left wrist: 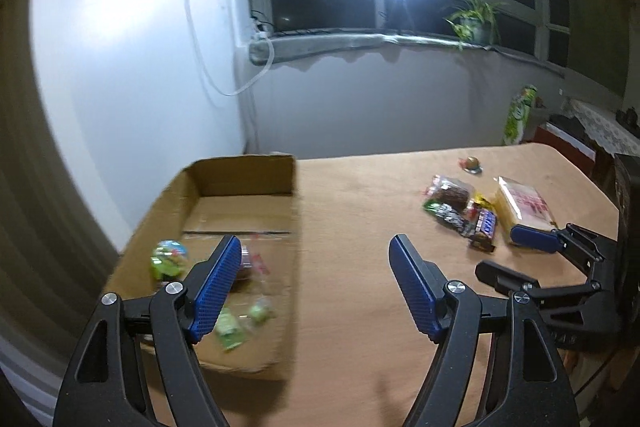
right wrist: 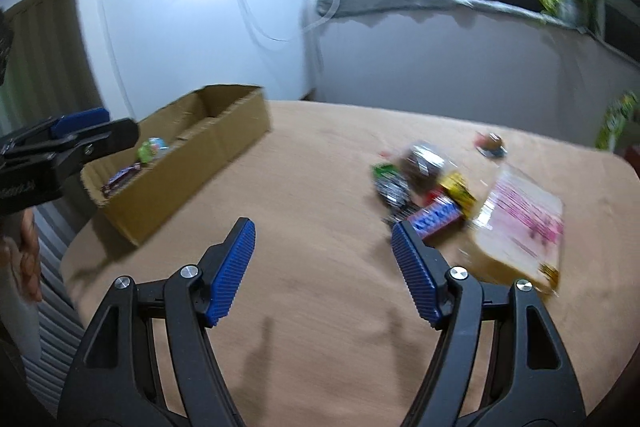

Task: Organize snacks
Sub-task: 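Move both open tools back over the snacks on the table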

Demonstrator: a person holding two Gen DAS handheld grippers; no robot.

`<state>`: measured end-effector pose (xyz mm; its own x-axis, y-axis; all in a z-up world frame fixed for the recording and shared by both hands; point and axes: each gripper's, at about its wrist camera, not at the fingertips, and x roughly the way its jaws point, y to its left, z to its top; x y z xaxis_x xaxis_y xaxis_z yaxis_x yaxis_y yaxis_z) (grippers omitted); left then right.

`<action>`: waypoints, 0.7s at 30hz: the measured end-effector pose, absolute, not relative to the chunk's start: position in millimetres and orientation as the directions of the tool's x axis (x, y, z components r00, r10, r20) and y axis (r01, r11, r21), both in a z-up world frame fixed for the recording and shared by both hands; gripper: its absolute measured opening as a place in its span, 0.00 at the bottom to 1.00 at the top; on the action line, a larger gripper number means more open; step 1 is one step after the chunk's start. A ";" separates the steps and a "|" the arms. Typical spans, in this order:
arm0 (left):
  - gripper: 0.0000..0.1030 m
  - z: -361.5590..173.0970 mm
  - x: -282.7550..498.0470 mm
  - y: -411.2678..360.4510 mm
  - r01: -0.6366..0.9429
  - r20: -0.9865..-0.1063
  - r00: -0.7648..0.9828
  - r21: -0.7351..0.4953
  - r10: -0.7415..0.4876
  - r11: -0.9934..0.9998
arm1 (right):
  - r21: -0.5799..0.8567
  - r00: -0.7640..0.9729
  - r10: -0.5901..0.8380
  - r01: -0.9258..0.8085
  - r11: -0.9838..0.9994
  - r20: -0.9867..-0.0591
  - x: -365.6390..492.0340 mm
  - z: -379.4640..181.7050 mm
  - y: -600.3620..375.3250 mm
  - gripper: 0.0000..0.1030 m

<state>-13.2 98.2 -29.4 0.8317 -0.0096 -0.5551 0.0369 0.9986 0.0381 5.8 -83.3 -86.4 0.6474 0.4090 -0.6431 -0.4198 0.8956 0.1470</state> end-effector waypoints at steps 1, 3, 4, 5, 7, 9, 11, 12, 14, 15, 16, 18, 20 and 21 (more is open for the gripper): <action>0.74 -31.2 -11.2 92.9 0.052 -0.560 0.828 0.035 -0.024 0.998 | 0.155 0.639 0.403 -0.409 0.899 -0.655 8.3 -89.8 -89.2 0.72; 0.74 -37.4 -3.5 80.8 0.093 -0.577 0.814 0.020 -0.065 0.995 | 0.173 0.622 0.396 -0.388 0.905 -0.676 13.3 -96.2 -99.9 0.72; 0.74 -42.6 2.1 73.8 0.113 -0.595 0.800 0.013 -0.083 0.994 | 0.183 0.612 0.396 -0.382 0.906 -0.685 15.6 -99.2 -103.9 0.72; 0.74 -46.5 5.1 67.3 0.128 -0.607 0.789 0.010 -0.095 0.992 | 0.191 0.598 0.398 -0.380 0.905 -0.696 19.7 -102.9 -107.0 0.72; 0.74 -56.4 14.2 51.1 0.179 -0.629 0.764 -0.012 -0.147 0.984 | 0.211 0.566 0.409 -0.382 0.900 -0.716 28.8 -110.9 -110.9 0.72; 0.74 -64.7 22.6 36.9 0.214 -0.648 0.740 -0.021 -0.177 0.977 | 0.238 0.538 0.416 -0.371 0.898 -0.733 39.1 -116.7 -114.9 0.72; 0.74 -70.0 27.0 27.1 0.246 -0.656 0.727 -0.031 -0.205 0.969 | 0.241 0.549 0.410 -0.355 0.903 -0.728 45.9 -117.7 -122.0 0.72; 0.74 -72.9 29.8 22.8 0.258 -0.664 0.716 -0.035 -0.215 0.966 | 0.247 0.552 0.406 -0.341 0.907 -0.729 48.5 -118.5 -128.0 0.72; 0.74 -77.2 33.7 17.3 0.262 -0.675 0.707 -0.030 -0.212 0.965 | 0.232 0.573 0.365 -0.293 0.927 -0.733 51.6 -118.4 -141.0 0.72; 0.74 -80.0 36.4 15.5 0.264 -0.681 0.700 -0.032 -0.215 0.964 | 0.228 0.584 0.339 -0.257 0.939 -0.737 53.3 -118.7 -149.6 0.72; 0.74 -82.4 39.2 14.8 0.264 -0.687 0.693 -0.037 -0.216 0.964 | 0.238 0.585 0.326 -0.225 0.945 -0.743 55.5 -119.1 -157.5 0.72; 0.74 -86.7 45.3 15.3 0.251 -0.697 0.687 -0.039 -0.207 0.967 | 0.298 0.572 0.358 -0.199 0.934 -0.738 59.5 -117.0 -166.5 0.72; 0.74 -89.5 49.9 16.8 0.238 -0.701 0.685 -0.040 -0.197 0.970 | 0.309 0.552 0.387 -0.232 0.922 -0.739 62.1 -113.6 -159.5 0.72; 0.74 -90.6 53.2 18.1 0.230 -0.702 0.684 -0.049 -0.197 0.972 | 0.316 0.536 0.406 -0.257 0.914 -0.740 64.9 -113.1 -152.9 0.72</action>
<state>53.2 18.1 -90.6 0.6841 -0.1971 -0.7022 0.2297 0.9720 -0.0491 64.9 -152.9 -113.1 0.5361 0.4063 -0.7400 -0.2567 0.9135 0.3156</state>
